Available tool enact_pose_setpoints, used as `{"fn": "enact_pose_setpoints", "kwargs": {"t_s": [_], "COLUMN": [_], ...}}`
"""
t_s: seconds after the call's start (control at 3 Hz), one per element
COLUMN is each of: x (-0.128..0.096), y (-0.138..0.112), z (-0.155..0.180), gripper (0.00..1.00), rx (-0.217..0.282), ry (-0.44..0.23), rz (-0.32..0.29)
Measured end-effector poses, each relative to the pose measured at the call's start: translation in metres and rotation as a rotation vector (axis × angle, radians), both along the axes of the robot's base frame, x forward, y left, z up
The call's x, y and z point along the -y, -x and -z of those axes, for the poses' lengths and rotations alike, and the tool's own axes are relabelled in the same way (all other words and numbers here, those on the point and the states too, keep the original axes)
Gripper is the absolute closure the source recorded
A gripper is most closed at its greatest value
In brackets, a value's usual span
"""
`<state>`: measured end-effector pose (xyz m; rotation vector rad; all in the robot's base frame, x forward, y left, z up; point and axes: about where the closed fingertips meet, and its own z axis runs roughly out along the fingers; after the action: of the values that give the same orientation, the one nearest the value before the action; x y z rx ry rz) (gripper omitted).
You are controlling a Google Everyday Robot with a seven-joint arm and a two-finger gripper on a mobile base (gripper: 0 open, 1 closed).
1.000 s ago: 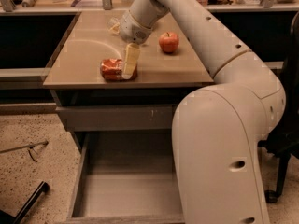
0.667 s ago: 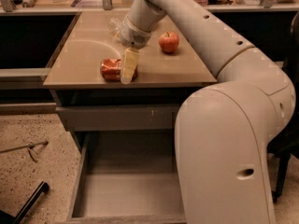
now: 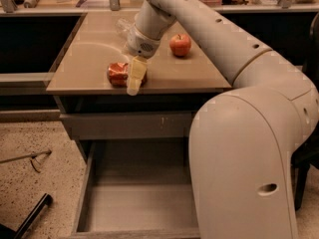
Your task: Place coke can into middle drawer
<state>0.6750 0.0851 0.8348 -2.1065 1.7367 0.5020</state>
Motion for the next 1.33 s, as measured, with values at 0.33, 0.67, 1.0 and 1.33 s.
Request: {"fn": "enact_pose_setpoints", "kwargs": {"t_s": [0.33, 0.67, 1.0, 1.33], "x": [0.0000, 0.0000, 0.0000, 0.0000], "y": [0.0000, 0.0000, 0.0000, 0.0000], "z": [0.0000, 0.0000, 0.0000, 0.0000], "gripper": [0.09, 0.27, 0.51, 0.74], "rx": [0.000, 0.000, 0.000, 0.000], "ry": [0.000, 0.000, 0.000, 0.000], "rz": [0.000, 0.000, 0.000, 0.000]}}
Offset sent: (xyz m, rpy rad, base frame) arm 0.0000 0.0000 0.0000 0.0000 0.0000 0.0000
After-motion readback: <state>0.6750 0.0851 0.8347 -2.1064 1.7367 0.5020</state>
